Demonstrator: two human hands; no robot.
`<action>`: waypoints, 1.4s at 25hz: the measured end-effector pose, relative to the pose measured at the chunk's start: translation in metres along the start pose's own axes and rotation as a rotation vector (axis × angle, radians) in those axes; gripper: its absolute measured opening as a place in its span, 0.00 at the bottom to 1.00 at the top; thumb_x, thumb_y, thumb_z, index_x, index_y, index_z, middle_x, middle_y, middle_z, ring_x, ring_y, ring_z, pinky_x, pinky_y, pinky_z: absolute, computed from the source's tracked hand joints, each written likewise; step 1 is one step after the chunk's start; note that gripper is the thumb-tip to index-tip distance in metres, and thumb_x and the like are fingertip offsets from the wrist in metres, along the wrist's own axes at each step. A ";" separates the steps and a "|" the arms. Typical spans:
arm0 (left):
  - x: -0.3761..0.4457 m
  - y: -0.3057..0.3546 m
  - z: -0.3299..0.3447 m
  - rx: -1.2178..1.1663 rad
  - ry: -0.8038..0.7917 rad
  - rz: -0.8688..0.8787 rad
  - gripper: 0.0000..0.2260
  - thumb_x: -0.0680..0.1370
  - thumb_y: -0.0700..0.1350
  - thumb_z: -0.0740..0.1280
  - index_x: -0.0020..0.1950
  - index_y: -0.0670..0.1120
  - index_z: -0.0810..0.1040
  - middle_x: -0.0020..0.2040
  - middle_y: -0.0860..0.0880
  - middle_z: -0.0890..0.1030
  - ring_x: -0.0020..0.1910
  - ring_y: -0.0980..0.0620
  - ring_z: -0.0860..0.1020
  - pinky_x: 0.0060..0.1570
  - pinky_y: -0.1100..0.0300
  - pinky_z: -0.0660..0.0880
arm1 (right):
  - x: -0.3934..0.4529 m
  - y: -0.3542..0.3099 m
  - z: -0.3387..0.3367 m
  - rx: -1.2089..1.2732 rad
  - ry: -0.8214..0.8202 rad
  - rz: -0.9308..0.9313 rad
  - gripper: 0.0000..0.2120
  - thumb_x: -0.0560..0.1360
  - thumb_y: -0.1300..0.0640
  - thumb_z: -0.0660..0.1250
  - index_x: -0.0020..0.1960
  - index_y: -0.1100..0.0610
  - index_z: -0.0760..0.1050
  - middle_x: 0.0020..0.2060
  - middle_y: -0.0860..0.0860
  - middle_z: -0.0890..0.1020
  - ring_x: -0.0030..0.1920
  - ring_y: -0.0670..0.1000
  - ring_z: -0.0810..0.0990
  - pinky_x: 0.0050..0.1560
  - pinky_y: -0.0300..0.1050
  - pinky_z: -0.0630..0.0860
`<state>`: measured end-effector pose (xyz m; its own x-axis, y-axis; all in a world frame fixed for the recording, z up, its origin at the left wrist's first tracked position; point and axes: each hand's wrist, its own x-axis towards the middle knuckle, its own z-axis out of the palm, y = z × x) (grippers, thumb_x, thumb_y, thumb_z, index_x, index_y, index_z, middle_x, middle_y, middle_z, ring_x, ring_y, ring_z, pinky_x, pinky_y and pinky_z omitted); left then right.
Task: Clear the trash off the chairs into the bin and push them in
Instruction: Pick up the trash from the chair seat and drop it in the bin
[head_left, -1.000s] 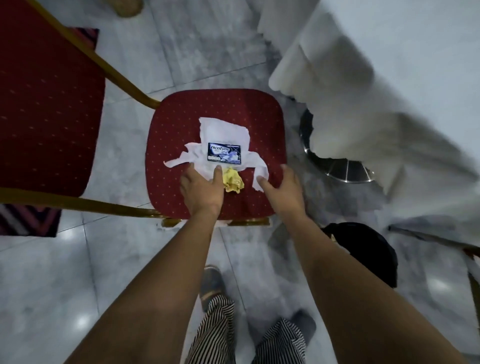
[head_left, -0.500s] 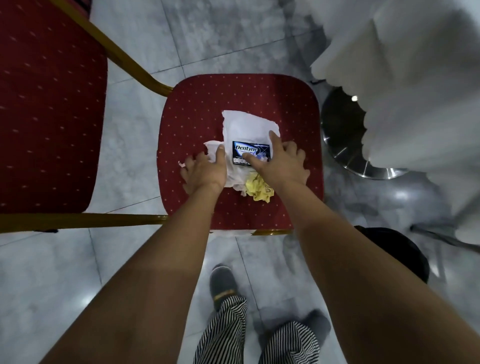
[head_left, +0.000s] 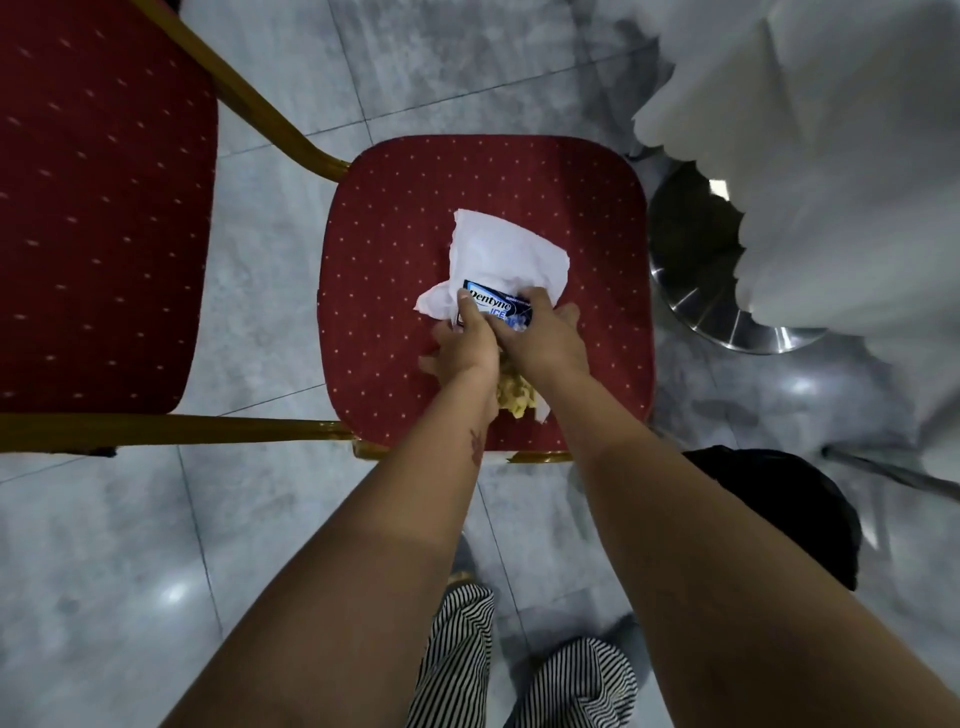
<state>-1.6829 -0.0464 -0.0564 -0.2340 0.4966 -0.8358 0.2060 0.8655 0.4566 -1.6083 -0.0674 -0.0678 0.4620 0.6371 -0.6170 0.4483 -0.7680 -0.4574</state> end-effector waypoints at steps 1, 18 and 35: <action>0.011 -0.004 0.005 -0.066 -0.024 -0.041 0.41 0.68 0.78 0.53 0.70 0.51 0.70 0.69 0.42 0.67 0.57 0.44 0.75 0.60 0.46 0.74 | -0.002 0.000 0.002 0.027 -0.003 0.000 0.31 0.74 0.36 0.65 0.74 0.46 0.64 0.66 0.57 0.65 0.57 0.63 0.78 0.56 0.52 0.76; 0.023 0.005 -0.007 -0.197 -0.280 -0.098 0.28 0.77 0.69 0.54 0.66 0.52 0.75 0.56 0.47 0.83 0.51 0.44 0.83 0.41 0.49 0.79 | 0.005 -0.009 0.018 -0.074 0.108 -0.177 0.25 0.78 0.38 0.60 0.63 0.56 0.68 0.64 0.51 0.71 0.53 0.58 0.78 0.42 0.49 0.69; -0.082 -0.081 0.087 -0.023 -0.464 -0.086 0.29 0.77 0.69 0.55 0.61 0.48 0.80 0.53 0.45 0.85 0.52 0.44 0.83 0.59 0.43 0.78 | -0.076 0.132 -0.056 0.122 0.224 0.057 0.27 0.78 0.38 0.61 0.69 0.56 0.65 0.68 0.54 0.67 0.58 0.58 0.78 0.47 0.48 0.71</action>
<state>-1.5980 -0.1632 -0.0511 0.2015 0.3454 -0.9166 0.1826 0.9061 0.3816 -1.5413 -0.2139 -0.0456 0.6479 0.5808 -0.4928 0.3272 -0.7965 -0.5085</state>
